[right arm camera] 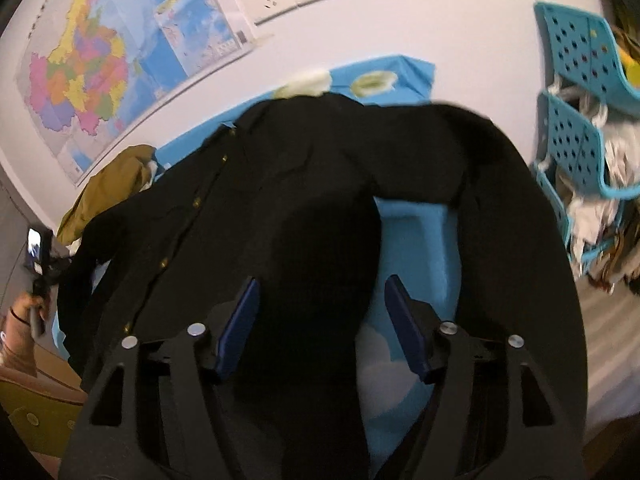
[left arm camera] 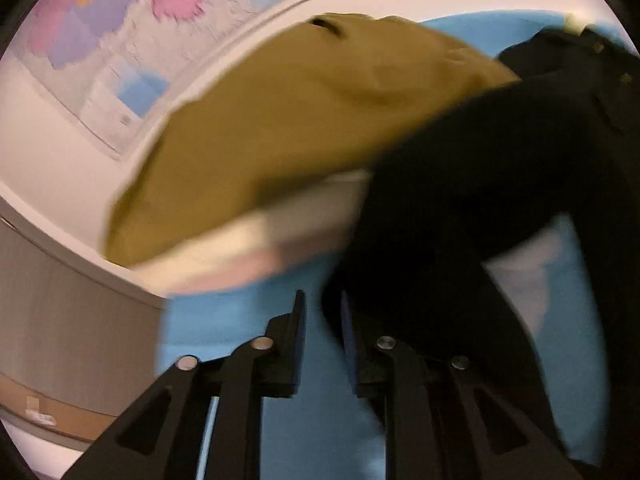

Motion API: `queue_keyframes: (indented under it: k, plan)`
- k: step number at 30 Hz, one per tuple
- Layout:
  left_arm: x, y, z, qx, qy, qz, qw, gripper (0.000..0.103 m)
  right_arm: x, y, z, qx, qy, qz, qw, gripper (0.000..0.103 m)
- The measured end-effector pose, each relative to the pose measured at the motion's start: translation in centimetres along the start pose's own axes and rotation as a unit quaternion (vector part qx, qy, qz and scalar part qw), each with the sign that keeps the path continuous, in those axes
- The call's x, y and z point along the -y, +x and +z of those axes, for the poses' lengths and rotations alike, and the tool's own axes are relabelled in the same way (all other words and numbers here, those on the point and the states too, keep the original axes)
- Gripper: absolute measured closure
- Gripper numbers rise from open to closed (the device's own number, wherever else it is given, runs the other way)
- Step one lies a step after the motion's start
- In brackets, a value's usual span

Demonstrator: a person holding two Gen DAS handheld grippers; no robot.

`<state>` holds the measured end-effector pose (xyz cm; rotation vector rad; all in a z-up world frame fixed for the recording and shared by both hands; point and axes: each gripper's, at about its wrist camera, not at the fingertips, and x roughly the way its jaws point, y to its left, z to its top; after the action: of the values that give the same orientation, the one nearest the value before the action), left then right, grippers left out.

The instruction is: Fold large clothes

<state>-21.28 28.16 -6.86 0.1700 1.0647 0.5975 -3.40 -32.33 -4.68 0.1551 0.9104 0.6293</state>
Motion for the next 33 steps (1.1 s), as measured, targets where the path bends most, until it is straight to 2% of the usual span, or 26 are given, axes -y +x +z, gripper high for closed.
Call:
queue_keyframes:
  k: [1,2,3,4,5,7,9,10,11,13,15,16,18,20,22,23,24,25,26,28,30,32,33]
  plan:
    - [-0.3,-1.4,-0.4,0.03,-0.008,-0.034,0.9989,0.072,0.2,-0.2,-0.2,-0.001,0.004,0.006,1.0,0.034]
    - [-0.9,-3.2,-0.6,0.071,-0.018,-0.073,0.9946,0.062,0.5,-0.5,-0.6,-0.002,0.01,0.015,1.0,0.03]
    - [-1.4,-4.5,-0.8,0.096,-0.028,-0.101,0.9899,0.044,0.7,-0.9,-0.9,-0.002,0.014,0.022,1.0,0.029]
    - [-2.4,-6.9,-1.3,0.137,-0.046,-0.162,0.9761,0.037,0.9,-1.1,-1.2,-0.003,0.018,0.027,0.999,0.027]
    - [-2.7,-8.1,-1.5,0.153,-0.048,-0.198,0.9671,0.032,1.1,-1.3,-1.5,-0.006,0.021,0.033,0.999,0.026]
    - [-2.0,-11.0,-2.5,0.181,-0.016,-0.274,0.9445,0.028,1.3,-1.4,-2.3,-0.016,0.027,0.053,0.998,0.025]
    - [-0.1,-12.3,-3.4,0.181,0.012,-0.323,0.9288,0.018,1.3,-1.2,-3.3,-0.027,0.024,0.064,0.997,0.022]
    - [1.6,-12.4,-4.0,0.165,0.03,-0.355,0.9197,0.018,1.1,-0.9,-3.6,-0.033,0.02,0.064,0.997,0.022]
    - [3.0,-12.3,-4.6,0.147,0.042,-0.371,0.9161,0.018,0.9,-0.8,-3.9,-0.034,0.016,0.063,0.997,0.022]
    - [5.1,-10.7,-5.5,0.116,0.068,-0.38,0.9149,0.018,0.6,-0.8,-4.0,-0.032,0.009,0.073,0.997,0.019]
    - [6.7,-8.8,-6.8,0.064,0.071,-0.4,0.9117,0.018,0.5,-0.8,-4.1,-0.033,0.005,0.085,0.996,0.019]
    - [6.6,-7.8,-7.4,0.044,0.065,-0.406,0.9105,0.018,0.5,-0.8,-4.2,-0.034,0.002,0.089,0.995,0.022]
    - [7.4,-7.5,-8.1,0.022,0.058,-0.422,0.9043,0.016,0.7,-0.9,-4.1,-0.035,0.008,0.099,0.994,0.038]
    - [8.0,-7.3,-8.4,0.011,0.064,-0.43,0.9003,0.013,1.2,-1.2,-3.8,-0.03,0.035,0.145,0.988,0.083]
    - [8.3,-7.2,-8.8,-0.006,0.068,-0.458,0.8864,0.012,1.0,-2.0,-3.1,-0.016,0.037,0.152,0.988,0.089]
    - [8.8,-7.5,-9.1,0.003,0.068,-0.457,0.8869,0.02,0.7,-2.5,-2.7,-0.006,0.031,0.148,0.989,0.09]
    - [9.1,-7.4,-8.9,-0.001,0.066,-0.467,0.882,0.05,0.5,-3.2,-2.1,0.006,0.031,0.143,0.989,0.09]
    - [9.2,-7.1,-8.7,-0.008,0.059,-0.468,0.8815,0.066,0.3,-3.8,-1.6,0.016,0.032,0.141,0.989,0.091]
    - [9.2,-6.7,-8.2,-0.026,0.041,-0.461,0.8859,0.09,0.4,-4.8,-1.0,0.031,0.031,0.137,0.99,0.092]
    - [8.7,-6.7,-7.7,-0.044,0.006,-0.483,0.8745,0.096,0.4,-6.8,0.0,0.057,0.03,0.127,0.99,0.092]
    - [7.2,-8.1,-7.5,-0.03,-0.009,-0.51,0.8598,0.097,0.3,-7.9,0.3,0.063,0.014,0.115,0.991,0.092]
    - [6.4,-9.6,-7.7,-0.017,-0.005,-0.519,0.8546,0.097,0.5,-7.2,0.1,0.045,0.016,0.099,0.994,0.091]
    - [6.3,-9.8,-7.9,-0.017,-0.004,-0.518,0.855,0.097,0.6,-6.5,-0.4,0.03,0.015,0.093,0.995,0.09]
